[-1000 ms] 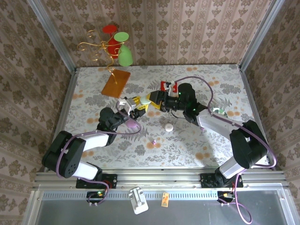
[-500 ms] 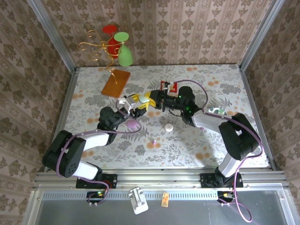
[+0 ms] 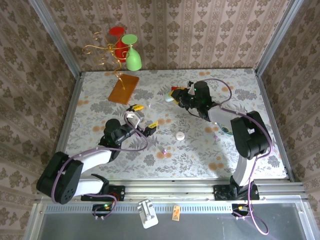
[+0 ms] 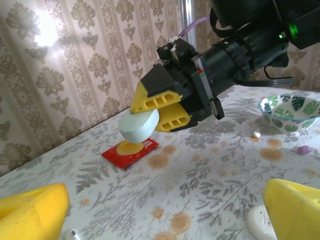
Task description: Insert wireless bluetooth earbuds into charging case
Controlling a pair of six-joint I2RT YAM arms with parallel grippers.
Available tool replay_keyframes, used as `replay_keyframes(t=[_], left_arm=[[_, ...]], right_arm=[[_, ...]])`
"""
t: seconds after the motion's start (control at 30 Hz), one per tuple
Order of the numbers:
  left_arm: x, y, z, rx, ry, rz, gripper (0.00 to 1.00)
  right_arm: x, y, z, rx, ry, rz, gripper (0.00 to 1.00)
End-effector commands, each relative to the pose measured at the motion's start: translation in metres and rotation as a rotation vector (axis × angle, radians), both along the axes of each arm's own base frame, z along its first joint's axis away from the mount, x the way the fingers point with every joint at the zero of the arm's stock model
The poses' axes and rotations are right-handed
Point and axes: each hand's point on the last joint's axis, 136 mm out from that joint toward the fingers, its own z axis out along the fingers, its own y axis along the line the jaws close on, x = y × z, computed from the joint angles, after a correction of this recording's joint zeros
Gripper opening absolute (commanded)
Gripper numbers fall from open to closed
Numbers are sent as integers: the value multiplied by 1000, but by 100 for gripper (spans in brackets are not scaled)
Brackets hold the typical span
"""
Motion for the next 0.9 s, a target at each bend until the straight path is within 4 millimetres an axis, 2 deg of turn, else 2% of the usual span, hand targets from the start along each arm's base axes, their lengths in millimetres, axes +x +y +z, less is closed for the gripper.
replay_keyframes(t=[0.0,0.13,0.23,0.37,0.43,0.5,0.6,0.73,0.87], left_arm=[[-1,13,-28,108,72,75,100],[6,36,-39,149,195,218,100],[8,54,-44,180,296,322,100],[10,82,-60,199,446,495,100],[8,94,-70,208,536,575,100],[4,98,-79,230,600,597,100],[0,100,-87,230,661,612,100],[1,109,-93,181,762,669,100],[10,123,-97,59,895,693,100]], right_arm=[[23,-6,-37,-184,13,-25,22],[46,4,-66,-268,36,-15,22],[56,10,-87,-313,62,-15,22],[60,19,-107,-327,95,-15,25],[60,17,-115,-342,111,-25,28],[60,12,-119,-365,120,-35,31],[57,3,-113,-429,101,-39,44],[50,-17,-89,-529,26,-47,66],[32,-19,-62,-598,-110,41,75]])
